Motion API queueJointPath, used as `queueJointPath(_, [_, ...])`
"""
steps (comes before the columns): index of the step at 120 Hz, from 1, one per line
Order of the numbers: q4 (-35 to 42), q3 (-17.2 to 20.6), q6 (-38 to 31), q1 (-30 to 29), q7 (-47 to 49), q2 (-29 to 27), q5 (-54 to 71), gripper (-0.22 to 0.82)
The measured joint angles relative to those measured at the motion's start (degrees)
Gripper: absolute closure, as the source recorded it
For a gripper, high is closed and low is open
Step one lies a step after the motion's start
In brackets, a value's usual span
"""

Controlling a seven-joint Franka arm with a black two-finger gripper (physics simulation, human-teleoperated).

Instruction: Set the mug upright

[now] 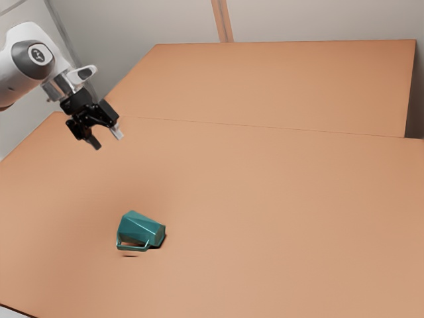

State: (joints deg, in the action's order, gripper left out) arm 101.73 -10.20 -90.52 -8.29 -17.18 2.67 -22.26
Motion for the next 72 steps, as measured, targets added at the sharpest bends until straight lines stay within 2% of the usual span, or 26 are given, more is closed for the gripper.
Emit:
queueJointPath(26, [10.63, -2.03, -6.12, -1.04, -7.12, 0.10, -6.57, 0.00])
queueJointPath(72, [24.07, -4.41, -14.96, -1.14, -17.51, 0.36, -12.99, 0.00])
